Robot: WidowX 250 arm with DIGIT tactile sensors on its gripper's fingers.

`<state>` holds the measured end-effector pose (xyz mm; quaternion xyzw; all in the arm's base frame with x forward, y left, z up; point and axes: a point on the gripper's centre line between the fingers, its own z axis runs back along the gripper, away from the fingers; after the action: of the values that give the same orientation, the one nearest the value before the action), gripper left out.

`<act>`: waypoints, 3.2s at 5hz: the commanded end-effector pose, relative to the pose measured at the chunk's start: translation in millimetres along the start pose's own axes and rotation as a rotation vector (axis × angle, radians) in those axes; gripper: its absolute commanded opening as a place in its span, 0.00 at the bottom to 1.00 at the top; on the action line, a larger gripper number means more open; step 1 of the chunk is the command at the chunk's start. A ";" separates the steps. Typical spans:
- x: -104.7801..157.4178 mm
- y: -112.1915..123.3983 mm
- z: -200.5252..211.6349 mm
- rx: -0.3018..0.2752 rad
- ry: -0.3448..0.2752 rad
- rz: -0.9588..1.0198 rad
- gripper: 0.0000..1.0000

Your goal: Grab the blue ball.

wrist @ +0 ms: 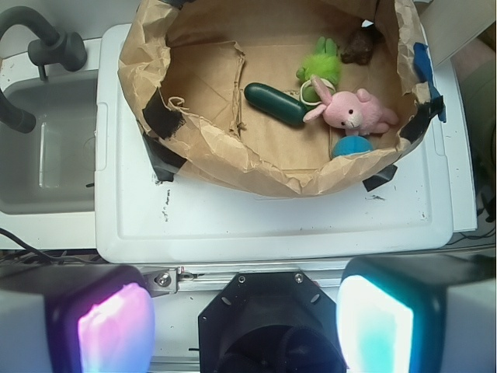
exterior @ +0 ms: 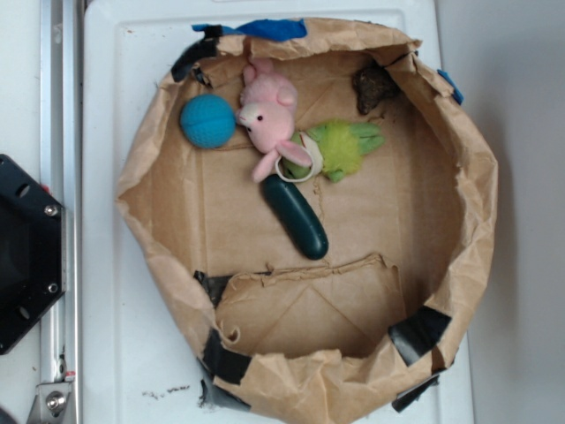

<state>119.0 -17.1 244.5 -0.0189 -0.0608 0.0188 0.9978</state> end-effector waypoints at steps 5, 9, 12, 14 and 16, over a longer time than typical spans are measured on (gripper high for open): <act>86.3 37.0 -107.7 -0.021 0.062 -0.370 1.00; 90.5 83.2 -124.9 -0.077 0.000 -0.334 1.00; 94.2 89.7 -161.3 0.003 0.114 -0.351 1.00; 94.2 89.7 -161.3 0.003 0.114 -0.351 1.00; 92.8 96.5 -180.7 0.006 0.211 -0.301 1.00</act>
<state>219.0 78.9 60.9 -0.0240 0.0693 -0.1313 0.9886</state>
